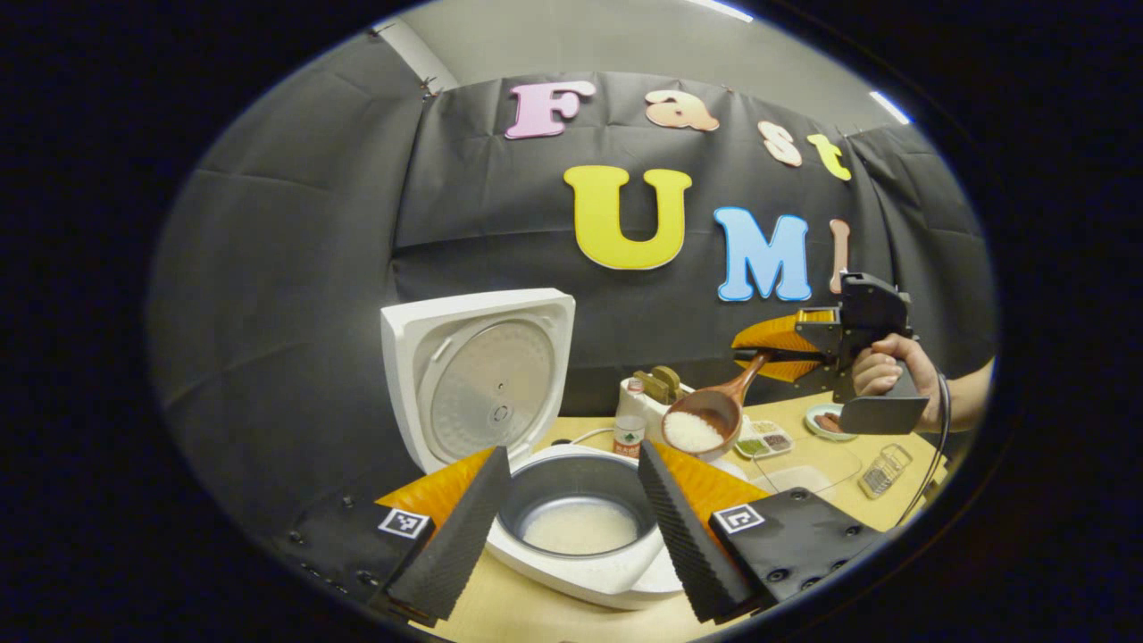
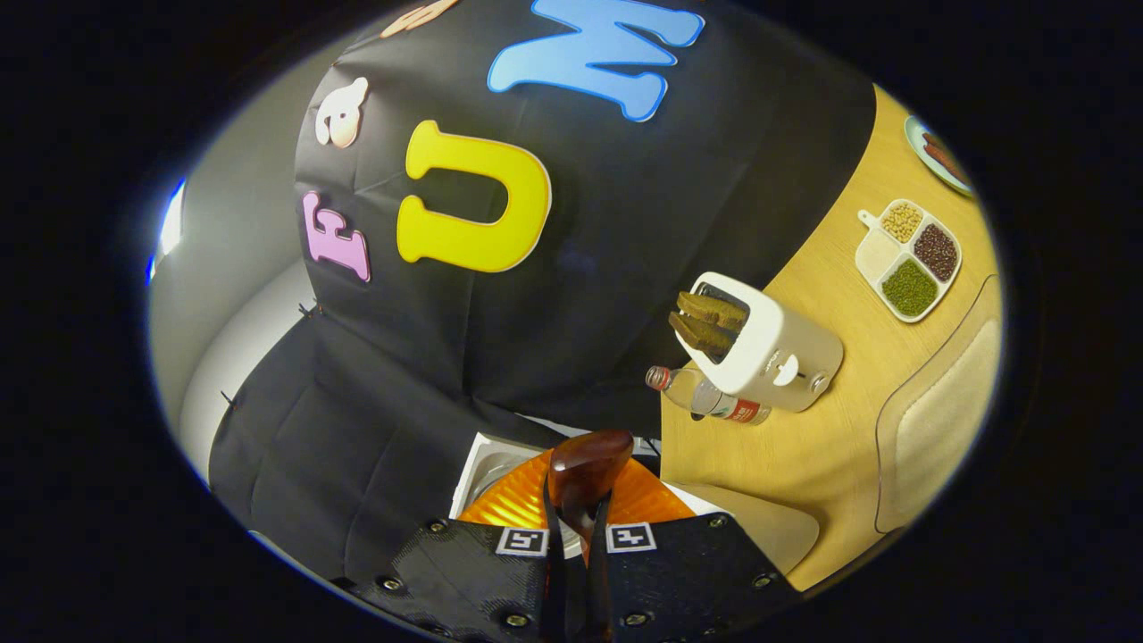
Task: Close the left gripper, press the button to open the rice cooker; take a wooden spoon from the chopstick holder with the right hand, scoop a spoonful of rice and pour it into the rice cooker, then put the wooden spoon back into the chopstick holder.
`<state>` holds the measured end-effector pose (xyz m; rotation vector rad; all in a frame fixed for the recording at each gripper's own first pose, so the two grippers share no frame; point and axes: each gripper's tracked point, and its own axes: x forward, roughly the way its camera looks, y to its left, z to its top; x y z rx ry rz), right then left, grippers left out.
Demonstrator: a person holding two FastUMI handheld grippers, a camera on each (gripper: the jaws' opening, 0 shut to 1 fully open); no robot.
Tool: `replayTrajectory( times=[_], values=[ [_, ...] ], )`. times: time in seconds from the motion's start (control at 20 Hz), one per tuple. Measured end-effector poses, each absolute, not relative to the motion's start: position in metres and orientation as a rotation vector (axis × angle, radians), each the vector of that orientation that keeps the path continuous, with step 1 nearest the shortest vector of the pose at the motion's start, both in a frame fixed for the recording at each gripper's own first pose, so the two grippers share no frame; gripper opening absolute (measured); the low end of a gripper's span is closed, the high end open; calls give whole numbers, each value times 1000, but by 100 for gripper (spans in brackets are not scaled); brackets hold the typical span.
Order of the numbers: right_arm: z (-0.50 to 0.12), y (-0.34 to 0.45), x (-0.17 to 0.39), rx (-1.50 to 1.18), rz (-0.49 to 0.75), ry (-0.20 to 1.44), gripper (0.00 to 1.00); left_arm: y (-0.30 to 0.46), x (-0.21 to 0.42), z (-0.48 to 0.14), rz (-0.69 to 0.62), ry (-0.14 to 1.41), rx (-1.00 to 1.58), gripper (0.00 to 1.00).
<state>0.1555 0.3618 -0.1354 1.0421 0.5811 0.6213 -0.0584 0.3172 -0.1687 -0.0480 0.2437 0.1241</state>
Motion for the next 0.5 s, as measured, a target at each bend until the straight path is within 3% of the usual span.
replayTrajectory(
  times=[0.5],
  values=[
    [-175,455,161,658,704,611,9,341,-71,-180,196,247,-104,99]
  ],
)
